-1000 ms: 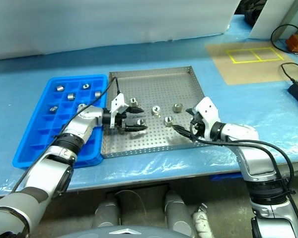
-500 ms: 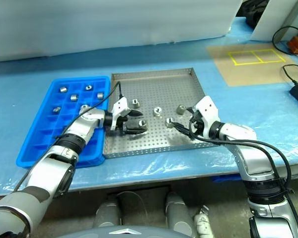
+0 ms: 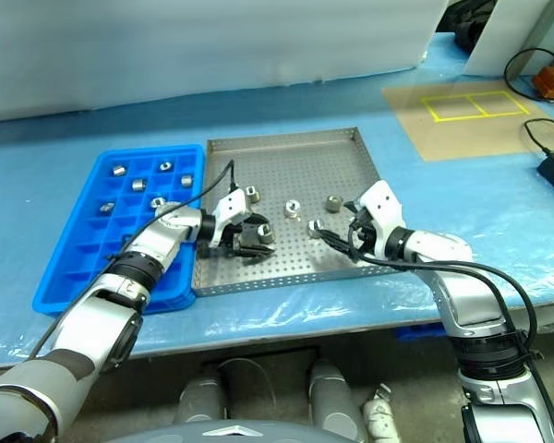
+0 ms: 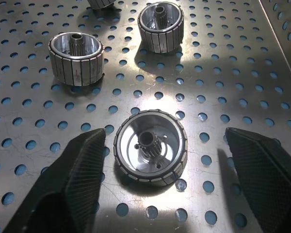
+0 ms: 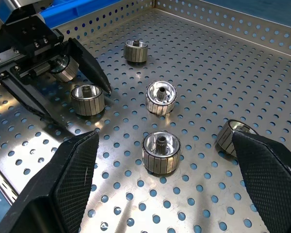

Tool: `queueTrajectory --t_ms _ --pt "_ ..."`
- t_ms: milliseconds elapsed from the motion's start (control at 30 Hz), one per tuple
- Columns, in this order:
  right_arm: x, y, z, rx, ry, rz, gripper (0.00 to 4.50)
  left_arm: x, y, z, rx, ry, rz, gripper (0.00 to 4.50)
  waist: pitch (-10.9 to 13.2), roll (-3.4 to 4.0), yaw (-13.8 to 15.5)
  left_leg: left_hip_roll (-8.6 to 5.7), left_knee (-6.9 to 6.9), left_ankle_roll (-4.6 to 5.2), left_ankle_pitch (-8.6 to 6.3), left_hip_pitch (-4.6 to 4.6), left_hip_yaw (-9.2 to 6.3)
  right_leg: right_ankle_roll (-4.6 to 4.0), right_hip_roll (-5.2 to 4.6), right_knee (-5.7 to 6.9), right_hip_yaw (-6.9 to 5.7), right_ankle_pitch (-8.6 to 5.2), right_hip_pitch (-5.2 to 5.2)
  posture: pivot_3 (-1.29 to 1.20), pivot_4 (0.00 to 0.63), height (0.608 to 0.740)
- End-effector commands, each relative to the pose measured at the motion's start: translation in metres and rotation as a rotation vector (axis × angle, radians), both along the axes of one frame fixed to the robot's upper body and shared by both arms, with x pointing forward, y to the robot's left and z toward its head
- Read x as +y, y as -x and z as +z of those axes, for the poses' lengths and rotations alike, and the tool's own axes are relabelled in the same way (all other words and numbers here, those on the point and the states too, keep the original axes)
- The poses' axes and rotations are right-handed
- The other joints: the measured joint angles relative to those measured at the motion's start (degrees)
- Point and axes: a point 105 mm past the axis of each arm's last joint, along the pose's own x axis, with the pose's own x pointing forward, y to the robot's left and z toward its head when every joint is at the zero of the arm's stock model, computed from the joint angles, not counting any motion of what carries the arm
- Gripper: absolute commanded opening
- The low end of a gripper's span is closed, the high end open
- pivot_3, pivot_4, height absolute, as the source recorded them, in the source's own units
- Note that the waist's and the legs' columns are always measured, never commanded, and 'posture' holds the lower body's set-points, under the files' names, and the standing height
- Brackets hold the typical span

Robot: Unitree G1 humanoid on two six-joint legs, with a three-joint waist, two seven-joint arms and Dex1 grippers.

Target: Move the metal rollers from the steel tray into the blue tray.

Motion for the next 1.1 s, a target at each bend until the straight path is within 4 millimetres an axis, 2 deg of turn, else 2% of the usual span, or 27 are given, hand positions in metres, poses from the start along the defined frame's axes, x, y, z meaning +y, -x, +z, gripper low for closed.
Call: queueTrajectory --t_ms 33,133,233,333,467,567,700,833,1100 --pt "0.003 -0.001 0.012 -0.055 -0.010 0.008 4.50 0.005 0.008 -0.022 0.040 -0.053 0.004 2.93 0.00 0.01 -0.32 -0.07 0.00 0.01 0.00 -0.01 0.00 0.07 -0.08 0.00 0.00 -0.04 0.00 -0.45 0.150 0.740" --pt "0.003 -0.001 0.012 -0.057 -0.011 0.007 4.50 0.002 0.010 -0.020 0.045 -0.039 -0.014 2.93 -0.04 0.06 -0.66 -0.30 -0.03 0.13 -0.07 -0.04 0.00 0.34 -0.28 -0.03 0.04 -0.20 0.00 -0.45 0.150 0.740" --pt "0.003 -0.002 0.012 -0.059 -0.012 0.005 4.50 0.002 0.006 -0.018 0.033 -0.038 0.003 2.44 -0.04 0.07 -0.75 -0.41 -0.03 0.23 -0.13 -0.07 0.00 0.42 -0.40 -0.10 0.04 -0.25 0.00 -0.45 0.150 0.740" --pt "0.003 -0.002 0.012 -0.059 -0.012 0.005 4.50 0.002 0.004 -0.014 0.021 -0.027 0.014 2.44 -0.05 0.08 -0.76 -0.45 -0.02 0.38 -0.21 -0.08 0.00 0.49 -0.45 -0.12 0.02 -0.29 -0.01 -0.45 0.150 0.740" --pt "0.005 -0.002 0.010 -0.056 -0.013 0.007 4.50 -0.006 0.004 0.010 0.008 0.113 -0.009 2.44 -0.03 0.05 -0.86 -0.44 -0.03 0.55 -0.31 -0.13 0.00 0.51 -0.45 -0.15 0.02 -0.31 -0.13 -0.44 0.150 0.740" --pt "0.006 -0.003 0.010 -0.055 -0.015 0.011 4.50 -0.008 -0.002 0.019 -0.008 0.145 0.032 2.44 -0.03 0.04 -0.96 -0.44 -0.02 0.53 -0.30 -0.65 0.00 0.24 -0.43 -0.20 0.02 -0.14 -0.56 -0.44 0.150 0.740" --pt "0.007 -0.005 0.010 -0.058 -0.014 0.017 4.50 -0.010 0.006 0.031 0.011 0.209 -0.019 2.44 -0.01 0.02 -0.94 -0.41 -0.04 0.67 -0.37 -1.12 -0.02 0.26 -0.34 -0.23 -0.01 -0.12 -0.83 -0.43 0.150 0.740" --pt "0.009 -0.007 0.010 -0.060 -0.016 0.023 4.50 -0.001 0.007 0.016 0.020 0.123 0.007 2.44 -0.01 0.01 -0.91 -0.41 -0.12 0.76 -0.42 -1.08 -0.02 0.27 -0.32 -0.25 -0.02 -0.12 -0.83 -0.42 0.150 0.740" --pt "0.011 -0.007 0.010 -0.060 -0.019 0.029 4.50 0.005 0.020 0.003 0.052 0.060 -0.044 2.44 -0.01 0.01 -1.04 -0.40 -0.11 0.69 -0.38 -0.97 0.00 0.27 -0.32 -0.24 0.03 -0.12 -0.80 -0.41 0.150 0.740"
